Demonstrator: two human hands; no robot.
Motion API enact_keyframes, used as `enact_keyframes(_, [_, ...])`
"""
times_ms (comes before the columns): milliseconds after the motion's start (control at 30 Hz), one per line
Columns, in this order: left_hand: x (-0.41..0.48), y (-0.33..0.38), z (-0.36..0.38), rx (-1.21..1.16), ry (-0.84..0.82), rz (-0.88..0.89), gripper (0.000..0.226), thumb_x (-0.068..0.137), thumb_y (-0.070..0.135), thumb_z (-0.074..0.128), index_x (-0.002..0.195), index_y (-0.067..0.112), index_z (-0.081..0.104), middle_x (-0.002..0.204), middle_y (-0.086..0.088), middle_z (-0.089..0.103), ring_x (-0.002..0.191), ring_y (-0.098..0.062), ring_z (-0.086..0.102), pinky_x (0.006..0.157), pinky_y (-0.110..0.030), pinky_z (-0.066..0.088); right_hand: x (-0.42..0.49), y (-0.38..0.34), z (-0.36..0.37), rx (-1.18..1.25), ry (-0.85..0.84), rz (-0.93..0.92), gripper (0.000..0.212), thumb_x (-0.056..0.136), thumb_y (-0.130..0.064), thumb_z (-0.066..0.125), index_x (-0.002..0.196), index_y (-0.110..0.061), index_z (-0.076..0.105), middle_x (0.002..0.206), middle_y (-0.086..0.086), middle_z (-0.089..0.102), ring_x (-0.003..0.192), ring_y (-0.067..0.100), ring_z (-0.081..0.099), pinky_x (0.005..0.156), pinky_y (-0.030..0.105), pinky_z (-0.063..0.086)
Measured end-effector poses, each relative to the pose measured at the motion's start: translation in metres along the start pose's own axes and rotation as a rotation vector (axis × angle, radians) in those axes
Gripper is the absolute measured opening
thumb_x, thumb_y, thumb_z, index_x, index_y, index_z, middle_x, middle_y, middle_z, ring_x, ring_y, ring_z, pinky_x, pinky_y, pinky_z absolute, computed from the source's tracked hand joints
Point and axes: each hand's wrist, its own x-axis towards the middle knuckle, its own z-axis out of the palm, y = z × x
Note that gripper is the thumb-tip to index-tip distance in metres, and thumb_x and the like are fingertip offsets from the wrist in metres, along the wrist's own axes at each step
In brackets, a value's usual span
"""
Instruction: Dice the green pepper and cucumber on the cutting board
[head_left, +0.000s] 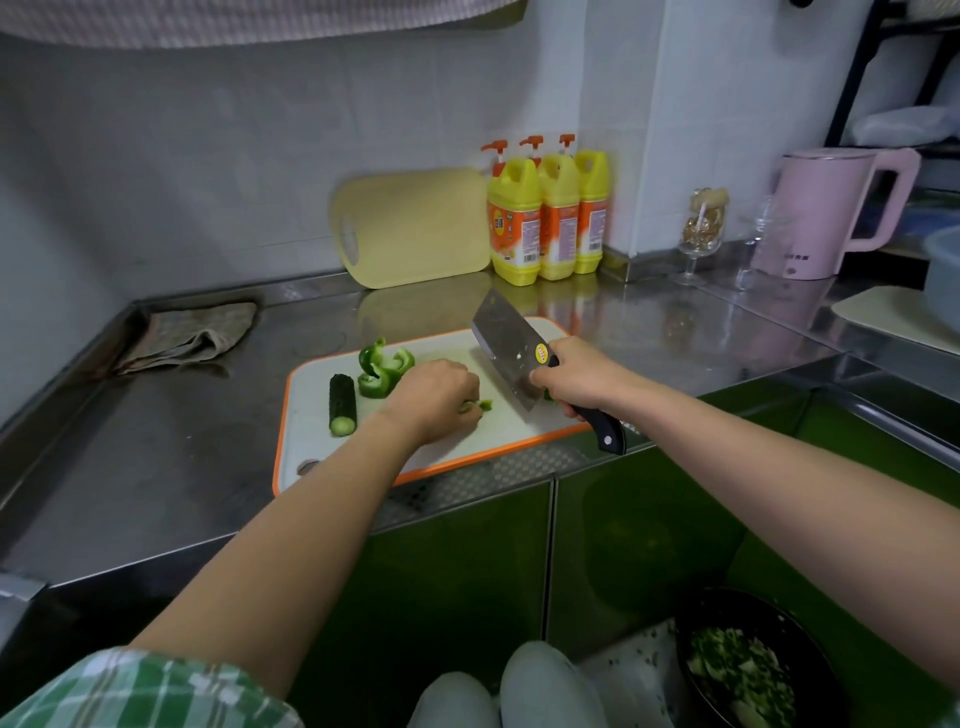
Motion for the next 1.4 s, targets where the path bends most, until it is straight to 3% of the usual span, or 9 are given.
enact_keyframes(133, [-0.009,0.005,0.010,-0.099,0.090,-0.220,0.037,0.082,0.049,0.064,0.086,0.013,0.072,0.087,-0.008,0.067,0.088,-0.029,0.062,0.070,-0.035,0.049,-0.002,-0.008,0.006,-0.131,-0.085,-0.001,0.019,0.090,-0.009,0.052,0.073,-0.013,0.044,0.054,0.009,0.052,0.038,0.017,0.050,0.044,0.022,0.039])
enact_keyframes(300, [-0.028,0.007,0.022,-0.282,0.245,-0.337,0.052,0.076,0.056,0.065,0.110,0.017,0.070,0.102,-0.004,0.063,0.096,-0.023,0.060,0.079,-0.032,0.049,-0.005,-0.019,0.007,-0.216,-0.083,-0.035,0.020,0.090,-0.007,0.050,0.071,-0.011,0.043,0.061,0.013,0.053,0.040,0.020,0.052,0.041,0.021,0.037])
enact_keyframes(467, [-0.034,0.013,0.026,-0.371,0.325,-0.385,0.032,0.076,0.047,0.068,0.096,0.023,0.076,0.091,-0.001,0.065,0.087,-0.021,0.060,0.072,-0.031,0.049,-0.013,-0.032,-0.003,-0.294,-0.114,-0.048,0.010,0.089,-0.007,0.046,0.080,-0.011,0.046,0.068,0.014,0.055,0.042,0.021,0.052,0.038,0.020,0.038])
enact_keyframes(667, [-0.036,0.014,0.028,-0.407,0.354,-0.388,0.032,0.077,0.050,0.069,0.095,0.025,0.075,0.088,0.000,0.065,0.085,-0.019,0.057,0.069,-0.030,0.045,-0.017,-0.033,0.004,-0.413,-0.136,-0.001,0.006,0.089,-0.007,0.045,0.086,-0.006,0.050,0.070,0.017,0.062,0.046,0.024,0.057,0.046,0.025,0.046])
enact_keyframes(933, [-0.035,0.013,0.027,-0.427,0.330,-0.404,0.030,0.078,0.049,0.070,0.096,0.025,0.073,0.091,0.002,0.065,0.090,-0.019,0.058,0.073,-0.032,0.049,-0.017,-0.040,-0.003,-0.342,-0.088,0.021,0.007,0.090,-0.007,0.042,0.085,-0.007,0.047,0.068,0.013,0.057,0.042,0.020,0.054,0.042,0.021,0.040])
enact_keyframes(1067, [-0.030,0.014,0.023,-0.430,0.310,-0.314,0.040,0.081,0.049,0.067,0.112,0.024,0.069,0.104,-0.002,0.063,0.103,-0.021,0.054,0.082,-0.032,0.044,-0.012,-0.033,-0.012,-0.231,0.027,0.023,0.012,0.090,-0.004,0.041,0.081,-0.009,0.046,0.053,0.007,0.052,0.033,0.015,0.050,0.038,0.020,0.037])
enact_keyframes(1233, [-0.009,0.024,0.011,-0.281,0.145,-0.028,0.040,0.083,0.026,0.063,0.122,0.029,0.066,0.118,-0.003,0.056,0.109,-0.027,0.048,0.092,-0.038,0.040,-0.011,-0.017,-0.014,-0.099,0.076,0.039,0.011,0.094,-0.004,0.041,0.095,-0.012,0.048,0.058,0.006,0.050,0.043,0.019,0.051,0.041,0.023,0.039])
enact_keyframes(1400, [0.008,0.030,0.003,-0.141,0.034,-0.002,0.021,0.086,0.030,0.064,0.106,0.029,0.070,0.119,0.002,0.058,0.111,-0.024,0.045,0.085,-0.033,0.038,-0.005,-0.003,-0.013,-0.012,0.087,0.056,0.006,0.094,-0.006,0.044,0.091,-0.007,0.049,0.060,0.008,0.048,0.043,0.021,0.051,0.041,0.024,0.039])
